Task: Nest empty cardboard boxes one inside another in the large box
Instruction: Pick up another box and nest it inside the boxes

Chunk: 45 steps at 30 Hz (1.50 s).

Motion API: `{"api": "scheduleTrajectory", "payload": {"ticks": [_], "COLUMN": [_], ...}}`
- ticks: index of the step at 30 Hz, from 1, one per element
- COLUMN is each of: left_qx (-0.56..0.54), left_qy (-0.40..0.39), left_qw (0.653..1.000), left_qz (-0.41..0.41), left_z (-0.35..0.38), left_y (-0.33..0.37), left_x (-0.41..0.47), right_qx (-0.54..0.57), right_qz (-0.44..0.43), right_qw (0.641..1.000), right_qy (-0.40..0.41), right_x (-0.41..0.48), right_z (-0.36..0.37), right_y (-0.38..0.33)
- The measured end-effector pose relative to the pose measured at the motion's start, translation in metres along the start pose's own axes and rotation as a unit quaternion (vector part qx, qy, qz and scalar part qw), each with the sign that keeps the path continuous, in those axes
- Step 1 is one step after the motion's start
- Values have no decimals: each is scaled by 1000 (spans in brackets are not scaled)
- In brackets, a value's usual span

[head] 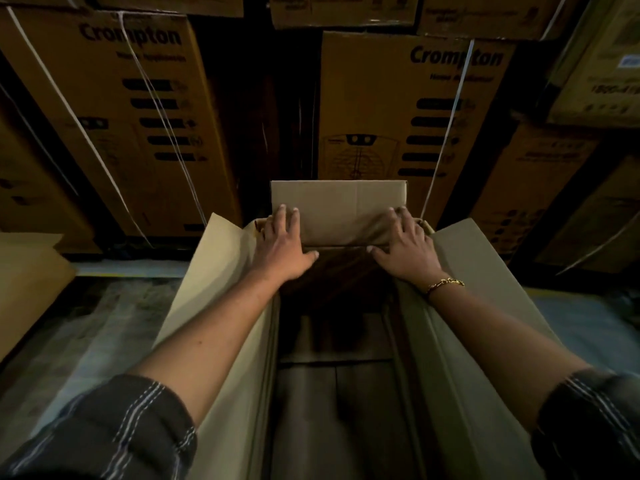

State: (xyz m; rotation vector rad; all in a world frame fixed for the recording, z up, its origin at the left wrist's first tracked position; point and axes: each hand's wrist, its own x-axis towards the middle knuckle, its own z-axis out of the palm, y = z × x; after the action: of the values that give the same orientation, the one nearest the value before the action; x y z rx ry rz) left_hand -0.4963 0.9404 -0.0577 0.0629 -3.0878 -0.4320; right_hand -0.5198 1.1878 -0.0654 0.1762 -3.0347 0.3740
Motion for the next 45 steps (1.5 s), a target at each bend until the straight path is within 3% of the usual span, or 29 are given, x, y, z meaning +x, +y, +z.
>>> {"api": "scheduleTrajectory", "payload": {"ticks": [3,7,13,18,25,33,39,43,45], "left_qx": [-142,-230,-195,-107,-86,-128,-198,-135,-46], "left_qy": [44,77,39,44,47,19,32,42,33], "left_qw": [985,960,966,982,985,985,975,988,998], "left_qz": [-87,-140,-167,-149,-139,-113,-92,-57,-33], "left_z": [2,4,16,21,27,9,-2,-10,-11], "left_y": [-1,-10,-23,-26,-29,-28,-42,-44,-51], "left_x": [23,44,67,68,77,66,28,-25,-54], "right_qx": [137,193,196,218,217,201,26,-28,-57], "right_qz": [86,123,158,159,167,152,71,70,76], "right_qw": [987,973,967,962,960,966,997,997,995], "right_qy": [-9,16,-29,-44,-63,-54,-12,2,-12], "right_x": [29,56,69,78,86,68,15,-28,-56], "right_z": [3,5,16,17,12,1,-12,-25,-31], "right_y": [3,10,16,23,23,17,36,54,65]}}
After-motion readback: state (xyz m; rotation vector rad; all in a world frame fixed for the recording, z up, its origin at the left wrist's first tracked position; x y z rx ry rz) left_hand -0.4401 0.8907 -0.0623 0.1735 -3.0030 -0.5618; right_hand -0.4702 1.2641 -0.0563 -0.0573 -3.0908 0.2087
